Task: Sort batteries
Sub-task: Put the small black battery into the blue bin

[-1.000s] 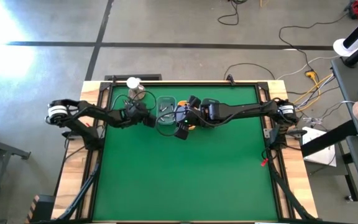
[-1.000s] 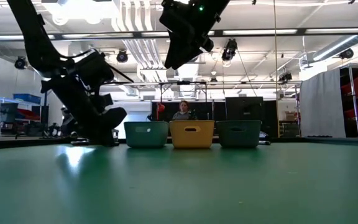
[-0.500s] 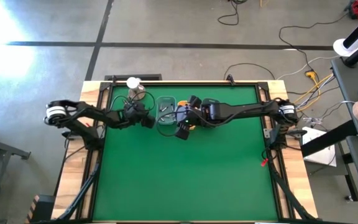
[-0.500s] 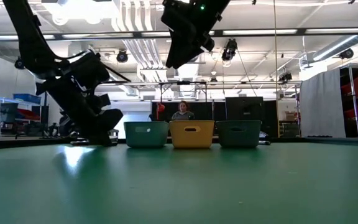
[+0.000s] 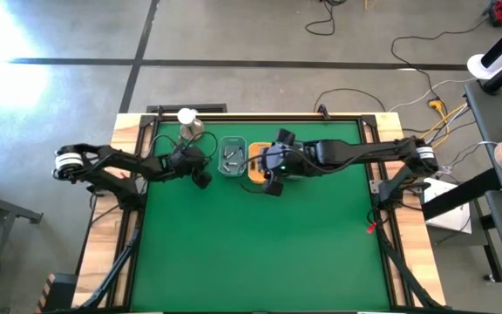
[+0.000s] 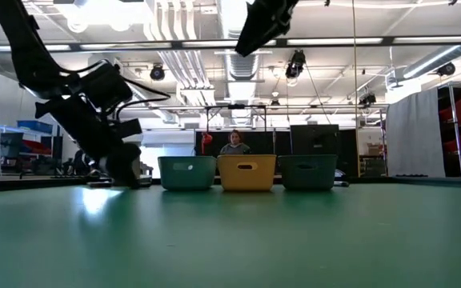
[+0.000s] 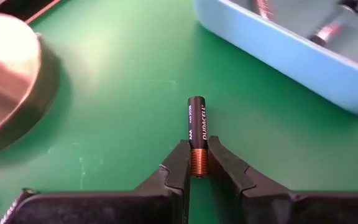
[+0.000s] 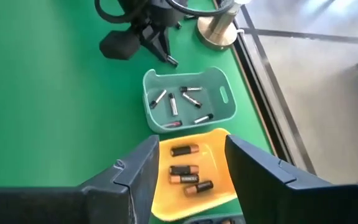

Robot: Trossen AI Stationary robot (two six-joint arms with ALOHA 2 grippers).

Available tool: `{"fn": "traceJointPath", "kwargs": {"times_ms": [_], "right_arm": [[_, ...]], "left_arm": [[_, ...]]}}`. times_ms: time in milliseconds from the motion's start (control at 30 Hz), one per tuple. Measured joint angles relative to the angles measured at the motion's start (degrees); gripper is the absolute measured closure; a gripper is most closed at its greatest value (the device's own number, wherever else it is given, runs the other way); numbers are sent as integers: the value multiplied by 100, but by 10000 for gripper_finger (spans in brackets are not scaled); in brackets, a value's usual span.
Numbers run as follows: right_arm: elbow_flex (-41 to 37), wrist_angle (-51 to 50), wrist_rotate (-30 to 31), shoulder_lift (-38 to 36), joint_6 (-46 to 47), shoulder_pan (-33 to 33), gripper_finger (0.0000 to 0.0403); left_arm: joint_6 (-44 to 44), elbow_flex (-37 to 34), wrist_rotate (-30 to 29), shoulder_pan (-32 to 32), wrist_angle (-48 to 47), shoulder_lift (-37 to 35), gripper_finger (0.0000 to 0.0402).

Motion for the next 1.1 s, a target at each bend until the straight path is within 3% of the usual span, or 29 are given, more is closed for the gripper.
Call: {"fn": "traceJointPath", "kwargs": {"times_ms": [367, 700, 867, 1100], "right_arm": [[-852, 292, 1, -955, 221, 258, 227], [-1896, 834, 4, -1930, 739, 434, 234], [-2097, 848, 18, -2184, 826, 435, 235], [-2382, 822, 14, -2143, 824, 430, 236]], "left_arm": [[875, -365, 1023, -44, -180, -762, 378], [765, -362, 1631, -63, -1152, -1549, 378], [594, -89, 2077, -157, -2024, -2082, 378], [656, 898, 2156, -434, -3323, -2411, 378]]}}
